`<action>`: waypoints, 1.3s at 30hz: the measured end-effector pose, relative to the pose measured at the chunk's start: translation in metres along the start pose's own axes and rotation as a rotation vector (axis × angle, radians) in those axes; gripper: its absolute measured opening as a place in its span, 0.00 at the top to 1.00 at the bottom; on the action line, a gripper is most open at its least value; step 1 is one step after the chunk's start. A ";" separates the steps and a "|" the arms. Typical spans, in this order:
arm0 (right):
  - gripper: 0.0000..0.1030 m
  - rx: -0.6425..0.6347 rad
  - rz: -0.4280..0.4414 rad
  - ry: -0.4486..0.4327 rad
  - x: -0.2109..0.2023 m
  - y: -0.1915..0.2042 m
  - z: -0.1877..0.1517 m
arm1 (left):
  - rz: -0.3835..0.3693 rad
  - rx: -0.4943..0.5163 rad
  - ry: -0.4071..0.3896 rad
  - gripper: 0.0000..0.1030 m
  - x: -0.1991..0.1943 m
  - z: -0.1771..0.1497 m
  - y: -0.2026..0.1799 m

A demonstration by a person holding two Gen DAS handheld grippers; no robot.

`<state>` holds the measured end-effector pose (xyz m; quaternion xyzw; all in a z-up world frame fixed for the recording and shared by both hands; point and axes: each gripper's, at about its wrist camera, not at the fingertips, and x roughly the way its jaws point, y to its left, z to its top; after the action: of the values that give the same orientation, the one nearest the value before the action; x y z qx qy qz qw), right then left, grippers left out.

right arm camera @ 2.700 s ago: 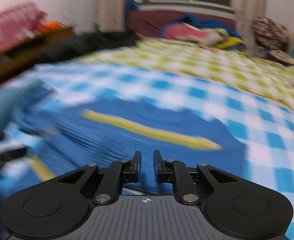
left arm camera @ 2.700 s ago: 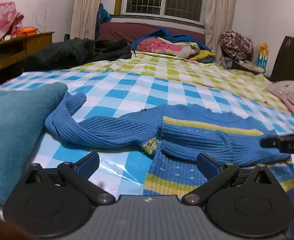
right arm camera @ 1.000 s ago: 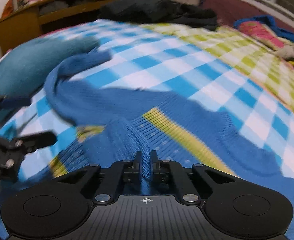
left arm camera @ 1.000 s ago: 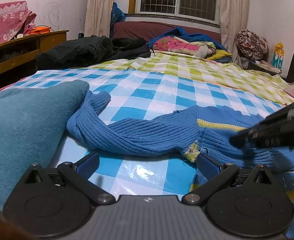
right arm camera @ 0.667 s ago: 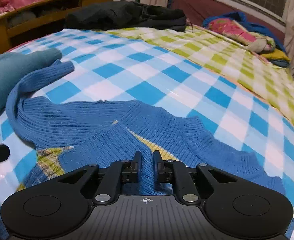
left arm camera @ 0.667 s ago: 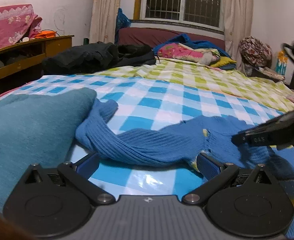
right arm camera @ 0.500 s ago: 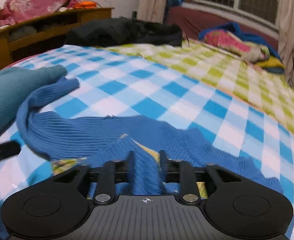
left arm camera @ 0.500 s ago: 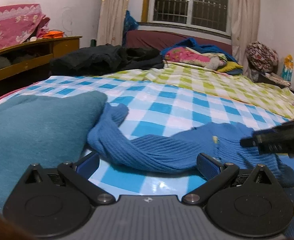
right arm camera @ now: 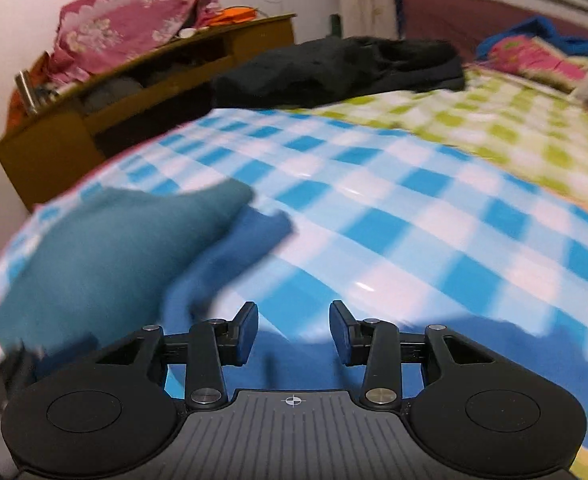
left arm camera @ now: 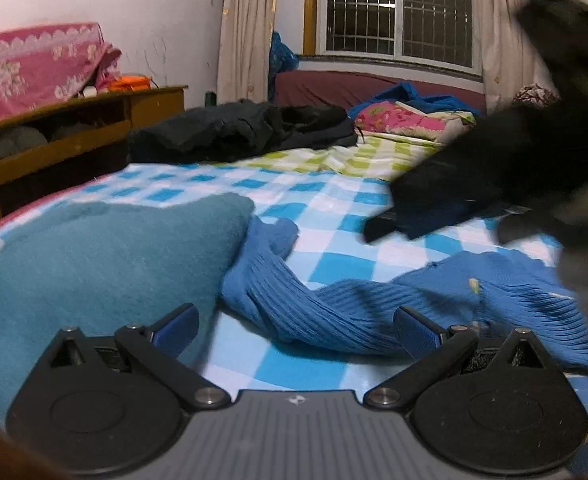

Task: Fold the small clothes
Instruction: 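Lay the held sleeve across the sweater body with the right gripper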

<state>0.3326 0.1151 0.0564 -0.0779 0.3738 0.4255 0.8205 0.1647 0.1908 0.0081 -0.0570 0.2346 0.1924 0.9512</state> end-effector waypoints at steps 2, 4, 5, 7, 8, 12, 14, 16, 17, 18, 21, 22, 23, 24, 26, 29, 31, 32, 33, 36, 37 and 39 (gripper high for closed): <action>0.62 0.032 0.029 0.017 0.023 0.008 0.014 | 0.009 0.009 -0.008 0.00 0.001 0.000 0.002; 0.62 0.081 0.044 0.039 0.047 0.011 0.026 | 0.003 0.011 -0.004 0.00 0.003 0.000 0.004; 0.62 0.106 0.055 0.049 0.055 0.011 0.030 | 0.002 0.009 -0.001 0.00 0.004 0.000 0.005; 0.62 0.165 0.080 0.068 0.074 0.010 0.040 | 0.002 -0.003 0.010 0.00 0.007 0.000 0.009; 0.62 0.186 0.085 0.073 0.081 0.010 0.043 | -0.001 -0.010 0.013 0.00 0.008 0.000 0.011; 0.62 0.256 0.110 0.118 0.109 0.010 0.050 | -0.009 -0.013 0.011 0.00 0.009 0.000 0.012; 0.63 0.277 0.113 0.135 0.117 0.011 0.050 | -0.003 0.007 0.007 0.00 0.009 -0.002 0.009; 0.77 0.281 0.078 0.139 0.120 0.011 0.049 | 0.004 0.024 0.004 0.00 0.009 -0.003 0.007; 0.87 0.284 0.067 0.139 0.119 0.011 0.048 | 0.005 0.029 0.003 0.00 0.009 -0.004 0.006; 0.92 0.295 0.067 0.136 0.116 0.008 0.046 | 0.003 0.031 0.002 0.00 0.009 -0.004 0.005; 0.93 0.313 0.056 0.099 0.099 0.000 0.043 | -0.009 0.021 0.008 0.00 0.011 -0.004 0.005; 0.93 0.321 0.056 0.081 0.090 -0.005 0.042 | -0.012 0.016 0.011 0.00 0.011 -0.005 0.006; 0.93 0.332 0.058 0.062 0.081 -0.010 0.041 | -0.016 0.010 0.013 0.00 0.011 -0.005 0.006; 0.94 0.348 0.057 0.040 0.070 -0.015 0.040 | -0.021 0.005 0.015 0.00 0.011 -0.006 0.007; 0.94 0.375 0.057 0.000 0.048 -0.026 0.040 | -0.027 -0.002 0.015 0.00 0.011 -0.006 0.007; 0.94 0.388 0.046 -0.060 0.010 -0.040 0.037 | -0.042 -0.009 0.010 0.00 0.010 -0.008 0.005; 0.94 0.390 0.035 -0.094 -0.015 -0.050 0.035 | -0.059 -0.009 0.007 0.00 0.008 -0.008 0.002; 0.94 0.395 0.023 -0.112 -0.029 -0.056 0.032 | -0.067 -0.006 0.006 0.00 0.006 -0.008 0.000; 0.94 0.403 0.013 -0.129 -0.042 -0.063 0.030 | -0.076 -0.004 0.004 0.00 0.004 -0.008 -0.002; 0.94 0.431 -0.022 -0.186 -0.084 -0.083 0.018 | -0.111 0.026 -0.025 0.00 -0.005 -0.010 -0.014; 0.94 0.438 -0.039 -0.211 -0.101 -0.091 0.012 | -0.120 0.038 -0.034 0.00 -0.008 -0.010 -0.018; 0.94 0.452 -0.069 -0.252 -0.128 -0.104 0.002 | -0.144 0.062 -0.048 0.00 -0.014 -0.011 -0.027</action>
<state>0.3668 -0.0310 0.1250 0.1482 0.3512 0.3095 0.8712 0.1598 0.1589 0.0053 -0.0396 0.2130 0.1173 0.9692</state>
